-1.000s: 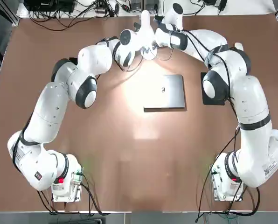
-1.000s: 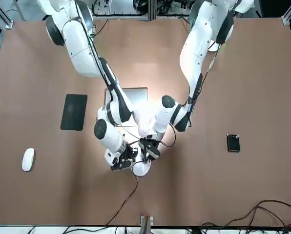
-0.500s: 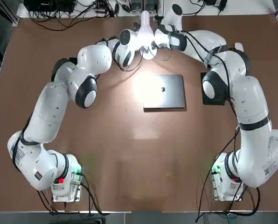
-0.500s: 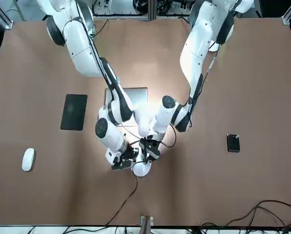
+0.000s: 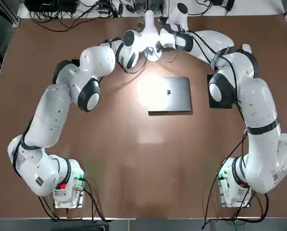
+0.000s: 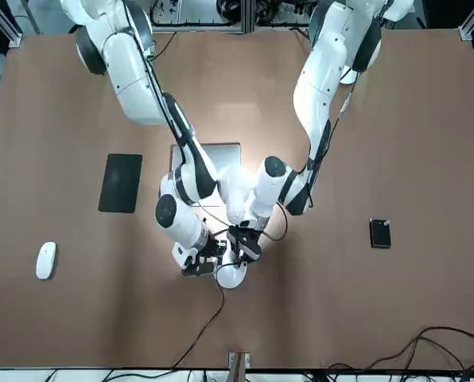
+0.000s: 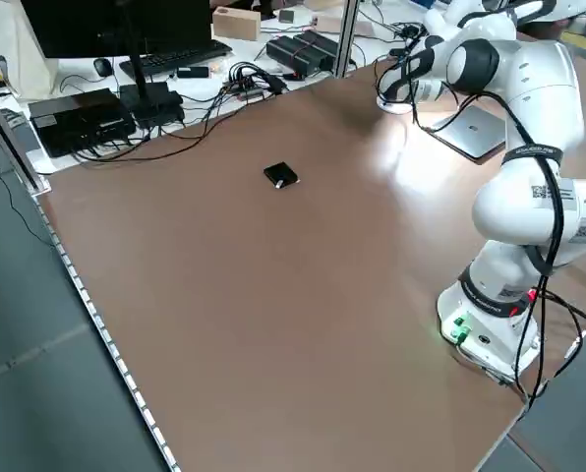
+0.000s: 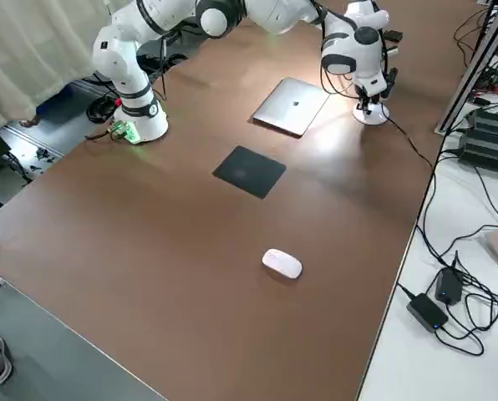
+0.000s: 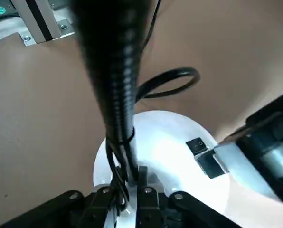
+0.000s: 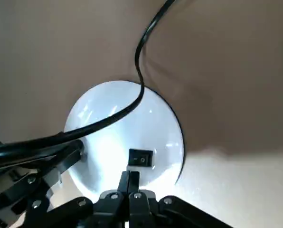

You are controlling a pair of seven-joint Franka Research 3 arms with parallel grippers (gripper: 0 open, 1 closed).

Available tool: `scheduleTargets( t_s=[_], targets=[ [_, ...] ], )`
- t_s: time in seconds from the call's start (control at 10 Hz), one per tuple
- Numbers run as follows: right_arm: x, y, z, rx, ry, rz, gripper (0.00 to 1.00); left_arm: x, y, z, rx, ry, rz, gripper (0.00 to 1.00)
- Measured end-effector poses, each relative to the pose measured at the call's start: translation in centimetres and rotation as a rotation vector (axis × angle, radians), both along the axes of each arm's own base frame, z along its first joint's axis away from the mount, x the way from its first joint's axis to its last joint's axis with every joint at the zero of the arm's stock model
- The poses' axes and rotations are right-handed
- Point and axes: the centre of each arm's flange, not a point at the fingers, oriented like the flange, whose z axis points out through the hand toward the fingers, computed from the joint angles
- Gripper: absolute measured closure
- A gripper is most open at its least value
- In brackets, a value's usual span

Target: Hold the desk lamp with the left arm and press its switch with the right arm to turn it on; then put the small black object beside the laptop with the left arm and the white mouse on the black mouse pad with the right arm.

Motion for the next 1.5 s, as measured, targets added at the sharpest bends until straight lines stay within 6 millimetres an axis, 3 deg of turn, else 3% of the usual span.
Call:
scheduleTargets(
  t_s=[0.2, 0.4, 0.5, 0.8, 0.9, 1.0, 1.3, 1.5],
  targets=[
    [1.1, -1.9, 1.5, -0.004, 0.028, 0.001, 0.99, 0.0, 0.0, 0.0, 0.001, 0.001, 0.0, 0.85],
    [3.1, -6.5, 3.5, -0.013, 0.049, 0.035, 0.97, 0.0, 0.0, 0.0, -0.001, 0.003, 0.003, 0.84],
    [4.1, -9.4, 4.5, -0.015, 0.064, 0.036, 0.95, 0.2, 0.2, 0.0, -0.001, 0.006, 0.014, 0.7],
    [5.9, -18.2, 6.4, -0.087, 0.14, 0.016, 0.53, 0.4, 0.5, -0.1, -0.001, 0.014, 0.026, 0.26],
    [6.4, -21.2, 6.9, -0.128, 0.147, 0.003, 0.46, 0.2, 0.5, -0.3, 0.001, 0.02, 0.026, 0.12],
    [6.9, -24.8, 7.5, -0.173, 0.16, -0.015, 0.4, 0.0, 0.6, -0.2, 0.004, 0.026, 0.027, 0.0],
    [7.6, -37.9, 9.3, -0.292, 0.171, -0.019, 0.0, -1.4, 2.6, 1.0, 0.034, 0.065, 0.038, 0.0],
    [7.1, -47.4, 9.8, -0.297, 0.171, -0.059, 0.0, -1.9, 5.0, 2.3, 0.055, 0.085, 0.053, 0.0]
  ],
)
